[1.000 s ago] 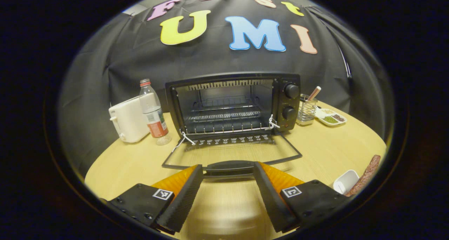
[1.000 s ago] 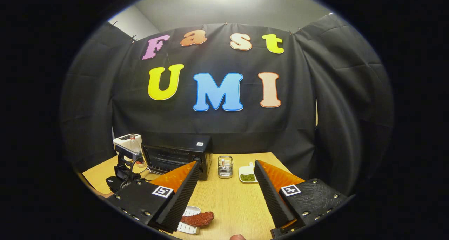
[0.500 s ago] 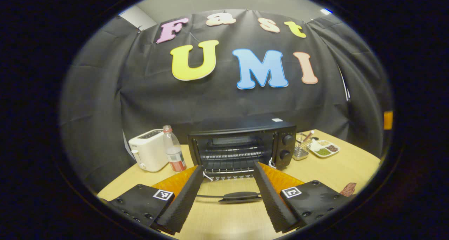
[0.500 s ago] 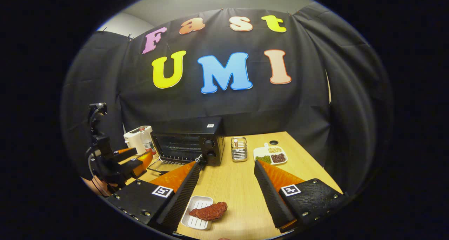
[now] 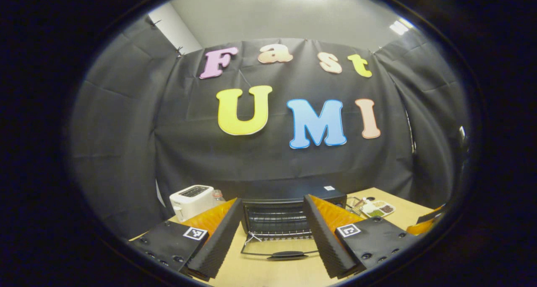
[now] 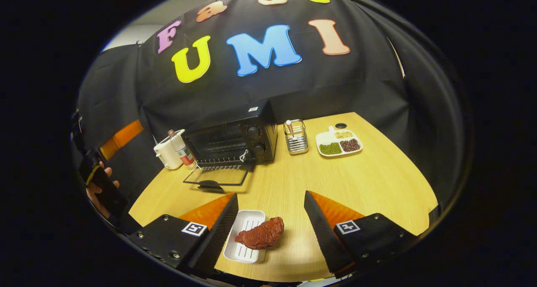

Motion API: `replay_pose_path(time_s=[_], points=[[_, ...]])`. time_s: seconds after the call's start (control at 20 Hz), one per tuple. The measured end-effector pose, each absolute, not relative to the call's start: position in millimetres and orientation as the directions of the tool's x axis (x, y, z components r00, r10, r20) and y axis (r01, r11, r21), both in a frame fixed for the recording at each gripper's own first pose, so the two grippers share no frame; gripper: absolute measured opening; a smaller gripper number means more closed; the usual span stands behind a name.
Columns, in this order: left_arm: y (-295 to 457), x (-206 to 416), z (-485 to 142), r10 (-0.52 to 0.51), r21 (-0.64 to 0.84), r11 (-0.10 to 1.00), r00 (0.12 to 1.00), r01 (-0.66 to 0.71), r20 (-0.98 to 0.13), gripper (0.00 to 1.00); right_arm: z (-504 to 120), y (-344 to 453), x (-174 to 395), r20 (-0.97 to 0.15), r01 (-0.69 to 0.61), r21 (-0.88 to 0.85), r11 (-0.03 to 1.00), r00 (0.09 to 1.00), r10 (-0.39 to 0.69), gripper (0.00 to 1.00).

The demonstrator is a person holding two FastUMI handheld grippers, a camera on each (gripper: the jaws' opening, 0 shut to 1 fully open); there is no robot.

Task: Open the electric oven with the left hand, put the food in, and close the electric oven.

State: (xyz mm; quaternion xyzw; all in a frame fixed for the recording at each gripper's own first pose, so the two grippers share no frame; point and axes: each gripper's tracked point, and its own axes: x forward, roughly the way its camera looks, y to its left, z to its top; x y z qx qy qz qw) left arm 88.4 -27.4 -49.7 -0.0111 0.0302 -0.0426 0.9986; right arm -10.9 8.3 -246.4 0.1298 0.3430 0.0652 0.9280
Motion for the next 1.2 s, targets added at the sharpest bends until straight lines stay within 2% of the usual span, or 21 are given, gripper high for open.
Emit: replay_pose_path(time_s=[0.25,0.5,0.55,0.6,0.65,0.75,0.8,0.85,0.9,0.95,1.1,1.2], points=[[-11,80,-25,-0.044,-0.055,0.998,0.999,0.043,-0.009,1.0,-296,23,-21,-0.717,0.014,0.377,0.926,0.637,0.282,0.96],[8,72,-28,0.003,-0.024,1.0,1.0,-0.003,-0.015,1.0,-326,35,-34,-0.759,0.152,0.519,0.841,0.535,0.371,0.95],[11,72,-30,0.008,-0.025,1.0,1.0,-0.009,-0.018,1.0,-330,34,-33,-0.766,0.197,0.531,0.824,0.527,0.368,0.88],[12,73,-32,0.01,-0.034,0.999,1.0,-0.011,-0.024,1.0,-333,33,-32,-0.768,0.236,0.551,0.801,0.519,0.375,0.67],[13,74,-31,0.012,-0.045,0.999,1.0,-0.013,-0.024,1.0,-335,37,-33,-0.765,0.269,0.581,0.769,0.503,0.402,0.57],[18,78,-26,0.02,-0.062,0.998,1.0,-0.021,-0.017,1.0,-339,44,-35,-0.75,0.311,0.628,0.713,0.486,0.449,0.55],[20,80,-25,0.023,-0.066,0.998,1.0,-0.024,-0.014,1.0,-332,38,-33,-0.748,0.349,0.637,0.687,0.496,0.442,0.44],[20,83,-25,0.024,-0.071,0.997,1.0,-0.025,-0.015,1.0,-334,49,-27,-0.712,0.348,0.683,0.642,0.512,0.48,0.33],[21,85,-27,0.025,-0.078,0.997,1.0,-0.026,-0.019,1.0,-327,42,-27,-0.721,0.379,0.676,0.632,0.516,0.463,0.19],[21,86,-29,0.023,-0.086,0.996,0.999,-0.025,-0.023,1.0,-325,46,-25,-0.719,0.366,0.677,0.639,0.514,0.467,0.13],[23,89,-29,0.022,-0.096,0.995,0.999,-0.024,-0.025,1.0,-311,47,-20,-0.719,0.327,0.662,0.674,0.531,0.449,0.13],[25,92,-27,0.022,-0.088,0.996,1.0,-0.023,-0.018,1.0,-295,50,-10,-0.694,0.323,0.687,0.651,0.558,0.455,0.13]])
